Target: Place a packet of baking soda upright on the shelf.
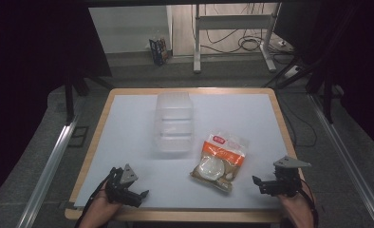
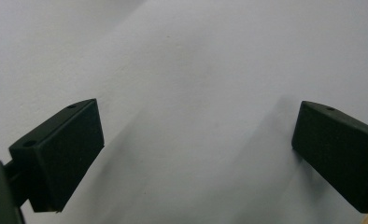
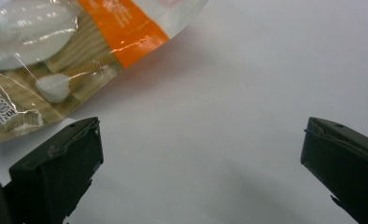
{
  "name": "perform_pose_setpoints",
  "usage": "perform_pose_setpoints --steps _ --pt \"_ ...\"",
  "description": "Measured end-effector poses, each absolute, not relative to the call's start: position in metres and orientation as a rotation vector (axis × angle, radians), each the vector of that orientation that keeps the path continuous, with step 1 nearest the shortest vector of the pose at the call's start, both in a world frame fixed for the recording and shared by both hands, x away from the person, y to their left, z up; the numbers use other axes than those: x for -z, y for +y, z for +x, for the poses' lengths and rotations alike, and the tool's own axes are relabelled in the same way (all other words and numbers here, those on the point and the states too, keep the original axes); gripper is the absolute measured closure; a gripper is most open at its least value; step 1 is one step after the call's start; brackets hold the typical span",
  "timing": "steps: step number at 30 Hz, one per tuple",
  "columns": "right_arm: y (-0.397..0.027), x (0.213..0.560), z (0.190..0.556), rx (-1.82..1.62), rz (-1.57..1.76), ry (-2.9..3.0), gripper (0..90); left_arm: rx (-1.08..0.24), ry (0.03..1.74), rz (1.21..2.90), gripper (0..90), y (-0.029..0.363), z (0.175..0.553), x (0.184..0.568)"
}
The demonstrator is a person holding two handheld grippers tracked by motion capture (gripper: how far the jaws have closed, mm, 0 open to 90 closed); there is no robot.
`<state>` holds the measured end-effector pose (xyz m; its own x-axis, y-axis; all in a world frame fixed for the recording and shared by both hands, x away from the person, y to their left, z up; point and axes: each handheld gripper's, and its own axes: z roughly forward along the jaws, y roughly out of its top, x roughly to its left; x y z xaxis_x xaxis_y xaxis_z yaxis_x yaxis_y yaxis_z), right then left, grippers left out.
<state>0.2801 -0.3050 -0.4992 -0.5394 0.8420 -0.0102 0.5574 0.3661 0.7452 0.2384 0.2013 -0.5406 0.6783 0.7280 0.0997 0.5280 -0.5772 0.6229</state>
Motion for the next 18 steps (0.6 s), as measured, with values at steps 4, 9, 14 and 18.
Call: perform_pose_setpoints --steps 4,9,14,18 --pt "-0.3080 0.4982 0.2844 -1.046 1.209 2.232 0.0 -0.467 0.967 2.327 2.1 0.2014 0.2385 0.5407" --pt "-0.3049 0.5006 0.2841 -1.024 1.184 2.249 0.0 -0.460 0.971 2.324 2.1 0.2019 0.2388 0.5408" --pt "-0.3040 0.5027 0.2850 -1.016 1.188 2.259 0.0 -0.453 0.977 2.311 2.1 0.2035 0.2392 0.5405" --pt "-0.3040 0.5026 0.2850 -1.023 1.187 2.258 0.0 -0.425 0.988 2.260 1.8 0.2088 0.2395 0.5390"
